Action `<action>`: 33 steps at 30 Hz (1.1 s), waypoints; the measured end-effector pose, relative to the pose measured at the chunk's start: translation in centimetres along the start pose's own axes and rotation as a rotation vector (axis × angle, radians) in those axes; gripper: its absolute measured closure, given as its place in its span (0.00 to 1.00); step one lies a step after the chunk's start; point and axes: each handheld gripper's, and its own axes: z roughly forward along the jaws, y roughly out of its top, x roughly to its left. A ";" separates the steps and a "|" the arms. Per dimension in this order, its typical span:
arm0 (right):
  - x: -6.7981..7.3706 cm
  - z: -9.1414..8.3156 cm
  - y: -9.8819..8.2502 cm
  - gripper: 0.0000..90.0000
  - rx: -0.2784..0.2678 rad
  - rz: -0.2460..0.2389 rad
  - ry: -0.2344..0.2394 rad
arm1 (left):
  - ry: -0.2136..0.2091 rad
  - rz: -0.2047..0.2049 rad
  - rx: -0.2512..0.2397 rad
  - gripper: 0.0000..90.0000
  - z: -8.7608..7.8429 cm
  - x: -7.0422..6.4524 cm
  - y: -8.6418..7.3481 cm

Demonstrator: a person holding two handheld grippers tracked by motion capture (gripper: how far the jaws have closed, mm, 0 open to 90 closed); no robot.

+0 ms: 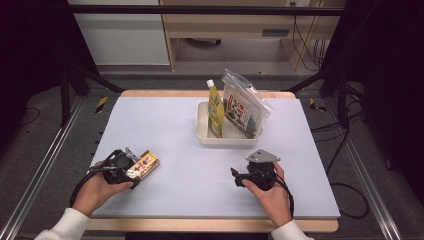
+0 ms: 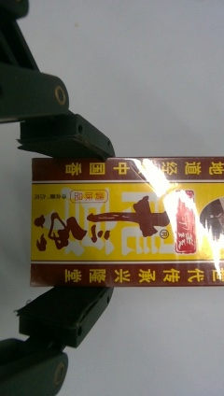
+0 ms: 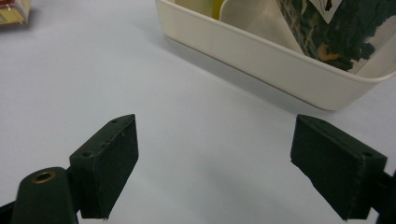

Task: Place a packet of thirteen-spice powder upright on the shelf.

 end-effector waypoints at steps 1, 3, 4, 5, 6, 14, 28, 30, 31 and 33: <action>0.0 0.0 0.0 0.17 -0.002 0.002 0.000 | 0.003 0.005 -0.018 0.36 -0.1 -0.1 0.2; 0.1 0.1 0.0 0.17 -0.002 0.002 0.000 | 0.012 0.026 -0.059 0.36 -0.6 -0.5 0.8; 0.1 0.1 0.0 0.17 -0.002 0.002 0.002 | 0.018 0.043 -0.086 0.36 -0.8 -1.0 1.2; 0.2 0.1 0.0 0.17 0.000 0.005 0.010 | 0.019 0.051 -0.104 0.36 -1.0 -1.2 1.4; 0.2 0.2 0.0 0.17 0.000 0.008 0.014 | 0.021 0.063 -0.126 0.36 -1.2 -1.6 1.7; 0.1 0.3 -0.1 0.24 -0.017 0.045 0.016 | 0.028 0.140 -0.242 0.36 -1.6 -4.3 3.4; 1.5 -0.5 1.0 0.34 -0.082 0.043 0.141 | 0.034 0.218 -0.392 0.36 -1.0 -7.9 5.5; 1.9 -0.6 1.2 0.36 -0.090 0.041 0.177 | 0.033 0.228 -0.410 0.36 -0.8 -8.4 5.8; 2.1 -0.6 1.3 0.36 -0.088 0.039 0.185 | 0.033 0.233 -0.417 0.36 -0.7 -8.6 5.9; 2.3 -0.8 1.7 0.36 -0.097 0.042 0.205 | 0.040 0.241 -0.432 0.36 -0.5 -9.0 6.2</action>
